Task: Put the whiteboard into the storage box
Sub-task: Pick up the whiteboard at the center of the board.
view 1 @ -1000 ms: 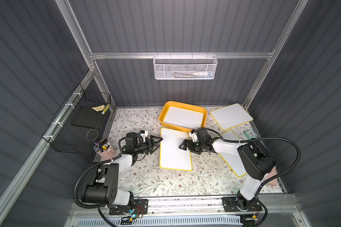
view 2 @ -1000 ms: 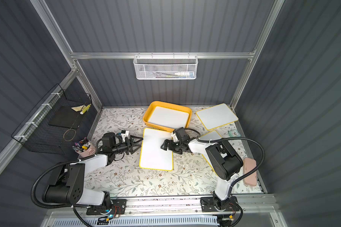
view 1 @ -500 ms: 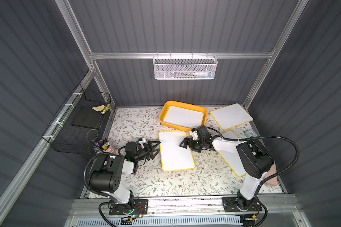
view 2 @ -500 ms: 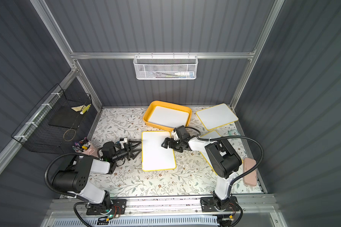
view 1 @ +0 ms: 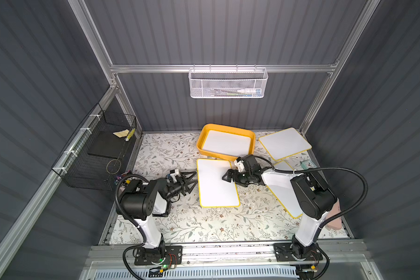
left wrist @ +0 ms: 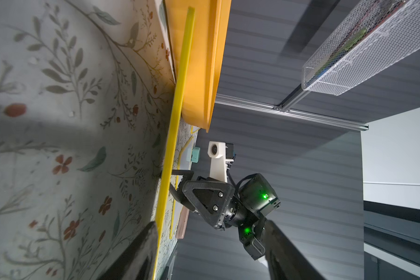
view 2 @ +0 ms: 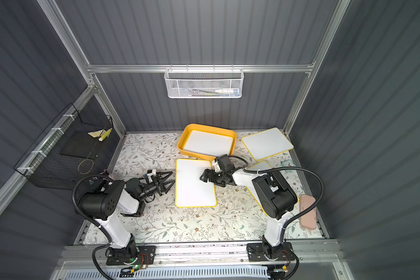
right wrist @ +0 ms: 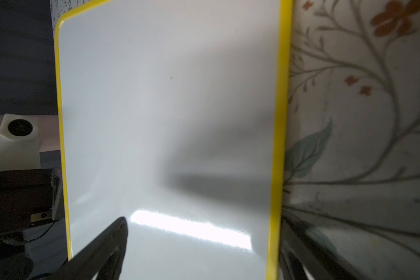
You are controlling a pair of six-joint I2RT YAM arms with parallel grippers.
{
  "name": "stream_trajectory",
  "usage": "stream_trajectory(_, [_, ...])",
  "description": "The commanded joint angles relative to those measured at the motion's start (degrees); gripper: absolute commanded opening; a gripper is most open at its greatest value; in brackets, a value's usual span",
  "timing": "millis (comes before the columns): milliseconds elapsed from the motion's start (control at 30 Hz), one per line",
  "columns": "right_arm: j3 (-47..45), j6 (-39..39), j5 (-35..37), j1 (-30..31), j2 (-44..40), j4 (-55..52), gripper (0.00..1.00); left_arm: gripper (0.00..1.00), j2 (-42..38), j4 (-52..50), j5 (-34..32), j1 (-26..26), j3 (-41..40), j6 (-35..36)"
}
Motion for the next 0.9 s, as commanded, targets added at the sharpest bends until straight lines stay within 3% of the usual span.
stream_trajectory(0, [-0.9,2.3,-18.3,5.9,5.6,2.9,0.93,0.69,0.3,1.1,10.9,-4.2,0.5,-3.2])
stream_trajectory(500, [0.1,4.0,-23.0,6.9,7.0,7.4,0.92,0.69,-2.5,-1.0,10.7,-4.1,0.6,-3.5])
stream_trajectory(867, [1.4,5.9,-26.1,8.3,8.2,11.4,0.92,0.69,-7.7,-11.9,10.9,-4.2,1.7,1.3])
